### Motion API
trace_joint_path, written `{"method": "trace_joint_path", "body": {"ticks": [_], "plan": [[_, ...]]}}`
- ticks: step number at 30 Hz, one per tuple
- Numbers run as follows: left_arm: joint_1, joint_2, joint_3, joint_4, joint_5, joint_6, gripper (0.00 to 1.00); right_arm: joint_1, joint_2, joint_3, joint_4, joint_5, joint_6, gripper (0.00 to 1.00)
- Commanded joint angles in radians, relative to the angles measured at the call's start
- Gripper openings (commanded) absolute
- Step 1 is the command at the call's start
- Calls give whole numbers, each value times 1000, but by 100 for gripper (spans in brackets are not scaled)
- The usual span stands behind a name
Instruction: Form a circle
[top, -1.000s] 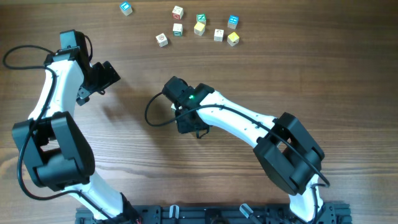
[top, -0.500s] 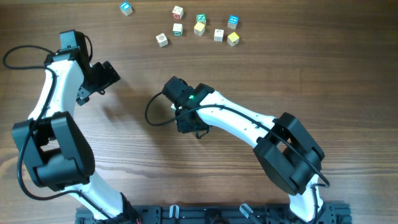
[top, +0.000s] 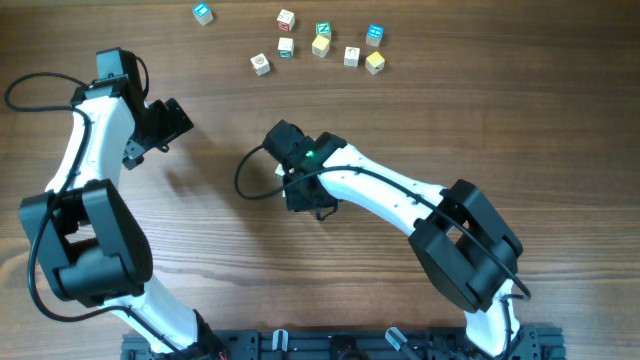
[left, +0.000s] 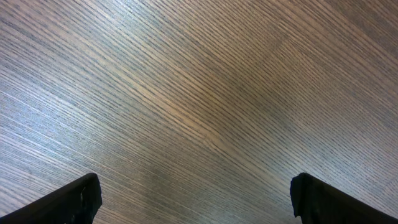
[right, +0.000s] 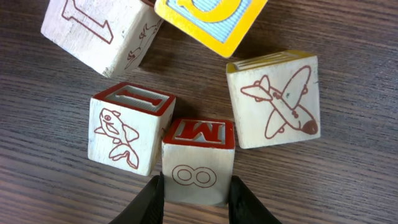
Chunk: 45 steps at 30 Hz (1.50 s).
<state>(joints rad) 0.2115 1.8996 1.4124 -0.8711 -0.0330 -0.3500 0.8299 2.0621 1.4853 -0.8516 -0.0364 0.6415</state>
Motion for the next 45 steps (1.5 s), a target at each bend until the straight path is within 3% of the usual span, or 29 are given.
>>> {"method": "trace_joint_path", "body": {"ticks": [1,8,16,18,20,23,34,45], "plan": [[5,-21,-5,0,-10,1,100,-7,27,-5,3,21,-14,34],[5,-21,-5,0,-10,1,100,-11,18,45,-14,21,-70,43],[5,-21,-5,0,-10,1,100,-100,-64,98,-25,14,-92,42],[5,-21,-5,0,-10,2,100,-140,-64,97,-31,13,-91,37],[5,-21,-5,0,-10,1,100,-188,-62,89,-45,13,-87,25],[5,-21,-5,0,-10,2,100,-224,-61,58,-55,14,-34,19],[5,-21,-5,0,-10,1,100,-224,-58,-130,86,-100,24,5],[5,-21,-5,0,-10,1,100,-221,-58,-132,115,-197,42,4]]}}
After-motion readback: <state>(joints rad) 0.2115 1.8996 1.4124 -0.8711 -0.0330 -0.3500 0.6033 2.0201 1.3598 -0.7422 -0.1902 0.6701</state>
